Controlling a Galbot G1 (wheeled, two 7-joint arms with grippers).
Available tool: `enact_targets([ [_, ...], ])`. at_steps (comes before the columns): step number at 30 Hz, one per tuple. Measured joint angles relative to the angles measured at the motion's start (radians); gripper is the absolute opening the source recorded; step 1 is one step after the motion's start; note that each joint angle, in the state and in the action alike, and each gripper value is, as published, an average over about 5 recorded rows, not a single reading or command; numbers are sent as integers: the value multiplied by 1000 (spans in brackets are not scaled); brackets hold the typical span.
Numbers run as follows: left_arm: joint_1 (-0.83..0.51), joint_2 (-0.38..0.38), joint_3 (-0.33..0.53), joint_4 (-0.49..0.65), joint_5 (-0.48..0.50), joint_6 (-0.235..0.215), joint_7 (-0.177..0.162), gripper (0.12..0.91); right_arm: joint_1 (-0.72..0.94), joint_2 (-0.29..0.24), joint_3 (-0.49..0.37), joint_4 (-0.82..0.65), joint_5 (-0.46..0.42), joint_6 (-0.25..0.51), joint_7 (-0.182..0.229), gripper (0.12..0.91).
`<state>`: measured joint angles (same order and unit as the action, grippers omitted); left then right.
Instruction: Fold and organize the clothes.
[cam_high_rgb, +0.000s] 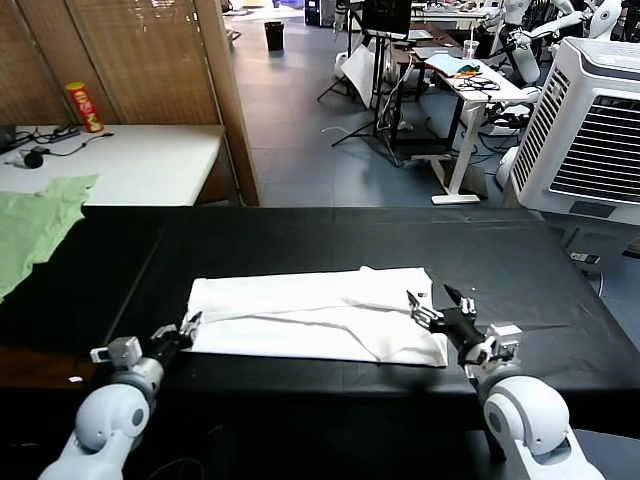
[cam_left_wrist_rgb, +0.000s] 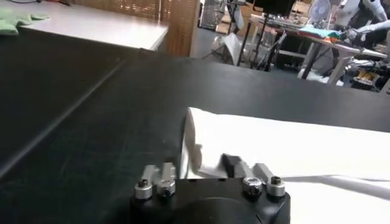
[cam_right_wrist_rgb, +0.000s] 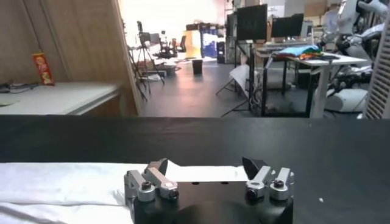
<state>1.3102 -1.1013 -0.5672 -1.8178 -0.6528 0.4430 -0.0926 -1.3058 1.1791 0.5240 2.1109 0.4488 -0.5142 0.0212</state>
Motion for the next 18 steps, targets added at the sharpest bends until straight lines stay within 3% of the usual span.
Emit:
enact_targets([
  [4,-14,-3,9,12,52,3,8,152,-6,-2,-3,5,-3,0,-2,798],
  [12,0,41,-13,45,272,-71,38,146,-32,-1,23,9,-1,0,-1,798],
  [18,40,130,-85,79,311,-125,42,146,-50,11,50,14,0,1,0,798],
])
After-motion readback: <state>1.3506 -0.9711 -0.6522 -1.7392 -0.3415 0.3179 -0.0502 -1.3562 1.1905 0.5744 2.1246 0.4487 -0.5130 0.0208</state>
